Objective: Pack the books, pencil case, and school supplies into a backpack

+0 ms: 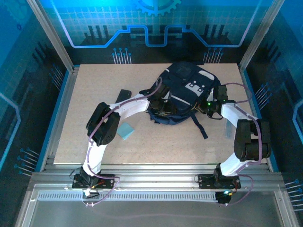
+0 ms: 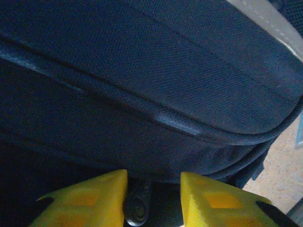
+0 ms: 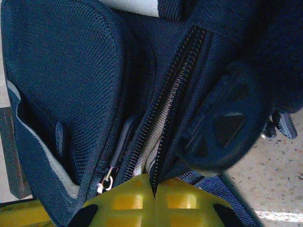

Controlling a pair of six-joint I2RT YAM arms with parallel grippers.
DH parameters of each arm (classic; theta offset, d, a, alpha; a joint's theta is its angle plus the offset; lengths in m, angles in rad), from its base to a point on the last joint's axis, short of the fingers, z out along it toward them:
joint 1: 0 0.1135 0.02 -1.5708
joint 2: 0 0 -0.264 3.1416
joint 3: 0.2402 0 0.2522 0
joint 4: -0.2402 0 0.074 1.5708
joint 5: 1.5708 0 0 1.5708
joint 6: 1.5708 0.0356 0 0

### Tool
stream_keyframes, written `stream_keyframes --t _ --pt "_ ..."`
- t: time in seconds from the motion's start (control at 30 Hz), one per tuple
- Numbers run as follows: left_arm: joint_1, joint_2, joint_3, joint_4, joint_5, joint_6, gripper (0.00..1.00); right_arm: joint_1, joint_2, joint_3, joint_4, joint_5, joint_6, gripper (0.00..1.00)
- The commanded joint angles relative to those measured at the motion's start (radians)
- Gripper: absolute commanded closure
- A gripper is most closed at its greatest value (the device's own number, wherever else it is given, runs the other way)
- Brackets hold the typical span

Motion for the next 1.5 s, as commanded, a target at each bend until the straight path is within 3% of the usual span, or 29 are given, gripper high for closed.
stream_keyframes --t 0.0,0.2,0.33,0.53,0.8,0.97,1.1,1.2,1.27,1.4,1.47 --pt "-0.015 0.019 -0.017 0.029 0.059 -0.024 0.74 0.008 -0.003 0.033 0.034 -0.033 -0.001 1.0" --pt "-0.023 0.034 -0.015 0.05 0.084 -0.026 0.93 0.009 -0.006 0.033 0.02 -0.019 -0.009 1.0" --pt "-0.023 0.025 -0.014 0.034 0.088 -0.009 0.99 0.001 -0.003 0.028 0.021 -0.013 -0.007 1.0" --pt "0.008 0.014 0.021 -0.105 0.0 0.105 1.0 -0.025 -0.006 0.038 -0.002 0.014 -0.025 1.0" --pt "0.128 -0.056 -0.022 -0.171 -0.08 0.219 1.0 -0.07 0.008 0.056 -0.023 0.04 -0.042 1.0" --pt "0.152 -0.1 -0.054 -0.171 -0.105 0.246 1.0 -0.072 0.042 0.092 -0.026 0.057 -0.042 1.0" --pt "0.139 -0.139 -0.091 -0.146 -0.041 0.197 1.0 -0.074 0.093 0.161 -0.039 0.074 -0.046 1.0" --pt "0.076 -0.183 -0.148 -0.056 0.012 0.12 1.0 -0.064 0.108 0.214 -0.033 0.038 -0.042 1.0" --pt "0.036 -0.194 -0.162 -0.012 0.029 0.073 1.0 -0.049 0.104 0.246 -0.045 0.042 -0.046 0.93" --pt "-0.013 -0.19 -0.166 0.097 0.082 -0.018 1.0 -0.028 0.065 0.293 -0.148 0.076 -0.063 0.54" --pt "-0.027 -0.167 -0.134 0.113 0.09 -0.031 1.0 -0.026 0.008 0.264 -0.187 0.081 -0.058 0.39"
